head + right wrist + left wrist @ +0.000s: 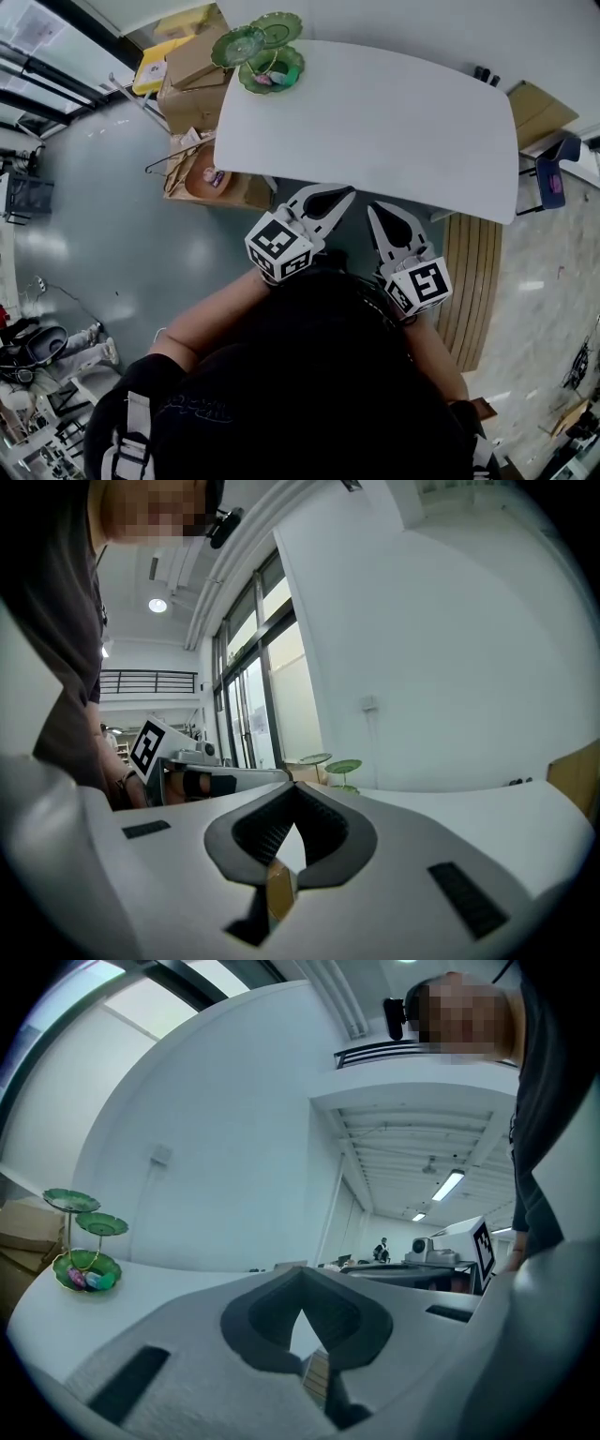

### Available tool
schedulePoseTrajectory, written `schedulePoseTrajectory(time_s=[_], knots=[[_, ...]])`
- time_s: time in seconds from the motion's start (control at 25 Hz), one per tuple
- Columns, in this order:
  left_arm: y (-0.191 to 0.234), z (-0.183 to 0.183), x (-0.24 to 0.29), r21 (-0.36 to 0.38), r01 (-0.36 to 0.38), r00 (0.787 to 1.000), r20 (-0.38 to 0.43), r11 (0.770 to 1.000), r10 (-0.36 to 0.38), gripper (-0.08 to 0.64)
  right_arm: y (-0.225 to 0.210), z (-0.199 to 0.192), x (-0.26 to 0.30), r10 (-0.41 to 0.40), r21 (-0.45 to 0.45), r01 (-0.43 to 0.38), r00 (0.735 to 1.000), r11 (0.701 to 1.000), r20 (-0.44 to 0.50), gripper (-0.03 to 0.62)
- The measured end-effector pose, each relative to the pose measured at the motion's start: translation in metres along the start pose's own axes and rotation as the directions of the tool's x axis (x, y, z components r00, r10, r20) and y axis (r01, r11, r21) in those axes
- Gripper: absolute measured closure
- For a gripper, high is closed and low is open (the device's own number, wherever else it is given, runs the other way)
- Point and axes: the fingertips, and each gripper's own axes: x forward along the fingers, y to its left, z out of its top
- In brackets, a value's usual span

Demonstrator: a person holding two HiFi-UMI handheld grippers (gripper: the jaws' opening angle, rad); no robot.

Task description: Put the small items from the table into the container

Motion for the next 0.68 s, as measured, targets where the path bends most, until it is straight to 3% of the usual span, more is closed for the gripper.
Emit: schedulePoseTrajectory(time_s=[0.68], knots=[[0.009,-0.007,-0.029,-0.019,-0.086,0.996,-0.003,0.996,0.086,0.556,0.02,0.001,0.021,0.1,-0.006,-0.1,0.995,0.995,-0.009,0.577]])
